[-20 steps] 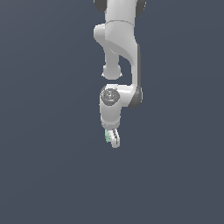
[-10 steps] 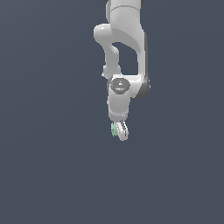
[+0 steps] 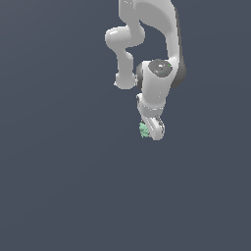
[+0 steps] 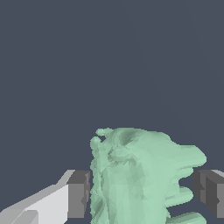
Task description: Pick up the object and move it to a goal position.
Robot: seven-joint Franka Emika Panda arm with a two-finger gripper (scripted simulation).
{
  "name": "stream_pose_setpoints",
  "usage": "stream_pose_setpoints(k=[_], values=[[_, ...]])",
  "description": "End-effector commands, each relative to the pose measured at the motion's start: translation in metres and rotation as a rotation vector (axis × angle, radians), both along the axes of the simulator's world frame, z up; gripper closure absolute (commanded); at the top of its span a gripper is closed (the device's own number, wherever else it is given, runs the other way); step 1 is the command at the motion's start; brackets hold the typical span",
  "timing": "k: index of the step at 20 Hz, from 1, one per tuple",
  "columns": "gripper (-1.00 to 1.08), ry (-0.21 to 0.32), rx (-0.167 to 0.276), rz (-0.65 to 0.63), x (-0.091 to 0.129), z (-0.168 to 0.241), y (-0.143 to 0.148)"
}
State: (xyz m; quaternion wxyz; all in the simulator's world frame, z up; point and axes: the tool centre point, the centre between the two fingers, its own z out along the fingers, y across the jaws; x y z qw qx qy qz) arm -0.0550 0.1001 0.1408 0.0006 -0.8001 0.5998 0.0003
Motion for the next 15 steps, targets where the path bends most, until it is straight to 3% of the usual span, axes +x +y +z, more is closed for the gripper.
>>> stream_pose_setpoints(k=[1, 8, 15], values=[[1.08, 0.0, -0.001, -0.001, -0.01, 0.017, 0.017], [1.08, 0.0, -0.002, -0.001, -0.027, 0.051, 0.052], [1.08, 0.0, -0.002, -0.001, -0.033, 0.063, 0.064]])
